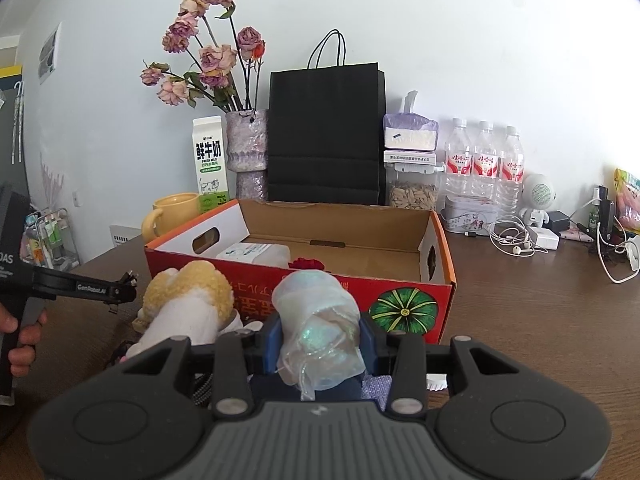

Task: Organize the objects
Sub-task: 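Grasp the black cable with the left tool while the right tool holds the plastic bag, then carry the cable and plastic bag into the box and release both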

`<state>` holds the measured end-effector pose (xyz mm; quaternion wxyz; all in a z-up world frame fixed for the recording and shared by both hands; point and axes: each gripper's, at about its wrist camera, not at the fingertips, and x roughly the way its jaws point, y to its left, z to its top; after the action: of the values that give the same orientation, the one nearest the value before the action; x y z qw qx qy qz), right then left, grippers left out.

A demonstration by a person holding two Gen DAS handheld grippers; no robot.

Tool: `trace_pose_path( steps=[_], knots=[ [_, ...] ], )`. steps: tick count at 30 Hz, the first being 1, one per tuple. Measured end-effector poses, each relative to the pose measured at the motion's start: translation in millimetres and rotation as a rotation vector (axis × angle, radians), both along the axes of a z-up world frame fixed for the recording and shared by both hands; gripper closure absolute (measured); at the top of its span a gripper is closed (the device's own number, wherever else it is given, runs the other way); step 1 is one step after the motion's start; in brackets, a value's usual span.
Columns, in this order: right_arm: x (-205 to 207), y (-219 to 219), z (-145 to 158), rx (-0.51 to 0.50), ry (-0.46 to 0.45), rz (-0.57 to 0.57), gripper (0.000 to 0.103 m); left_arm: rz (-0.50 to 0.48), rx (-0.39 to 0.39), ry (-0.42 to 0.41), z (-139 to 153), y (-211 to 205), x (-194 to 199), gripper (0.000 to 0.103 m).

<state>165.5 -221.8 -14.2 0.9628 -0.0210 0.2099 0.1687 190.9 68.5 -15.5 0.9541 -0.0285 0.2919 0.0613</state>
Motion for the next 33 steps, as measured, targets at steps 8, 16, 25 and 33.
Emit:
trace_pose_path(
  steps=[8, 16, 25, 33],
  knots=[
    [-11.0, -2.2, 1.5, 0.012, -0.011, 0.005, 0.065, -0.054, 0.025, -0.090, 24.4, -24.3, -43.8, 0.066],
    [-24.4, -1.6, 4.8, 0.026, -0.020, 0.021, 0.065, -0.138, 0.003, -0.123, 34.3, -56.1, -77.2, 0.066],
    [-32.6, 1.6, 5.2, 0.039, -0.020, 0.043, 0.065, -0.205, -0.034, -0.132, 36.5, -90.0, -89.9, 0.066],
    [-29.3, 3.4, 6.6, 0.036, -0.022, 0.045, 0.065, -0.222, -0.033, -0.145, 40.3, -100.8, -79.3, 0.066]
  ],
)
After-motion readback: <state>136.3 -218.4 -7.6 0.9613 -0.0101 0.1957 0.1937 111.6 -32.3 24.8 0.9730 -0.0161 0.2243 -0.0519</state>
